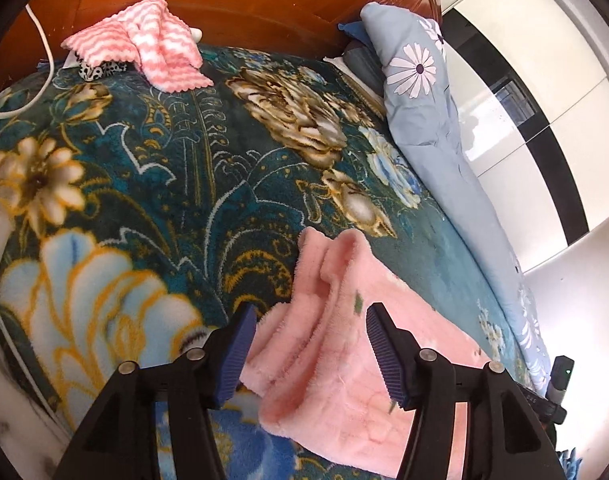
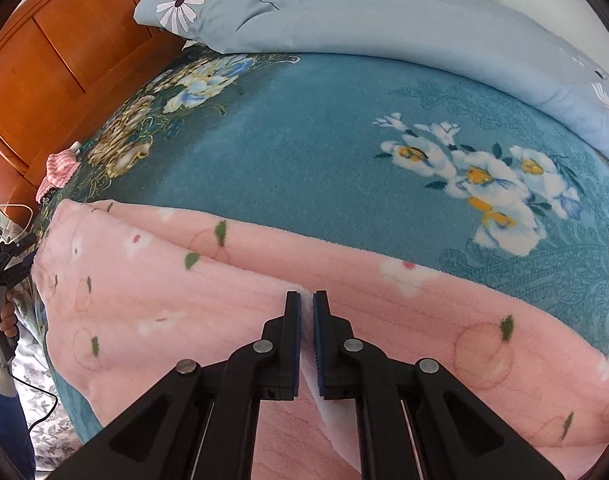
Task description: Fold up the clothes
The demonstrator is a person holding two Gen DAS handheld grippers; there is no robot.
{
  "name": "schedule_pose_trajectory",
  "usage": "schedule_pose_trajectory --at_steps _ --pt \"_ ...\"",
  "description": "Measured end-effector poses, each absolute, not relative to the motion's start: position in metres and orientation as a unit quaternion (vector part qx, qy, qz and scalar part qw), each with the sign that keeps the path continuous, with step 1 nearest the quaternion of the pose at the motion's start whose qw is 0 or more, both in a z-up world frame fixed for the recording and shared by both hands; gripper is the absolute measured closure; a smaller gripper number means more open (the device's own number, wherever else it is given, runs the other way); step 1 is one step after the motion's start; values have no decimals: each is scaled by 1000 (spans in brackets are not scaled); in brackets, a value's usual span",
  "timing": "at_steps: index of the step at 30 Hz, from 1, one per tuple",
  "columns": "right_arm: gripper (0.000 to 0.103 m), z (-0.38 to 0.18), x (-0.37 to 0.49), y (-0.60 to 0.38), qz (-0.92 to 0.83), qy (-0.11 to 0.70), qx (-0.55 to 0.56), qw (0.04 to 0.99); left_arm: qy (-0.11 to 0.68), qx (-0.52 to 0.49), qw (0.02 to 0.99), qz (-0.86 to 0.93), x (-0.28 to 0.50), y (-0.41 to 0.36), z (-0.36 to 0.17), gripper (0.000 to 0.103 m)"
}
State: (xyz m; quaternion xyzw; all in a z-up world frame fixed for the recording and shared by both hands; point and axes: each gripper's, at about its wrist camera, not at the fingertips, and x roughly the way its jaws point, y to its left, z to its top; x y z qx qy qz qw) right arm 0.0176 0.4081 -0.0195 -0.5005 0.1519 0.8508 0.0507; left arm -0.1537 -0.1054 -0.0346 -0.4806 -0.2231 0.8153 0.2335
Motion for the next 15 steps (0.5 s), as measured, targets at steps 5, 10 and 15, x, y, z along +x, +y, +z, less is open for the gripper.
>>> schedule_pose_trajectory --at_steps 5,10,15 --pt "51 0 27 407 871 121 -472 69 -222 -468 194 833 -122 -104 -30 39" --pt "46 19 17 389 878 122 -459 49 -274 -460 164 829 -99 -100 -55 39" --pt "46 21 -4 355 876 116 -469 13 -335 -416 162 830 -88 -98 -69 56"
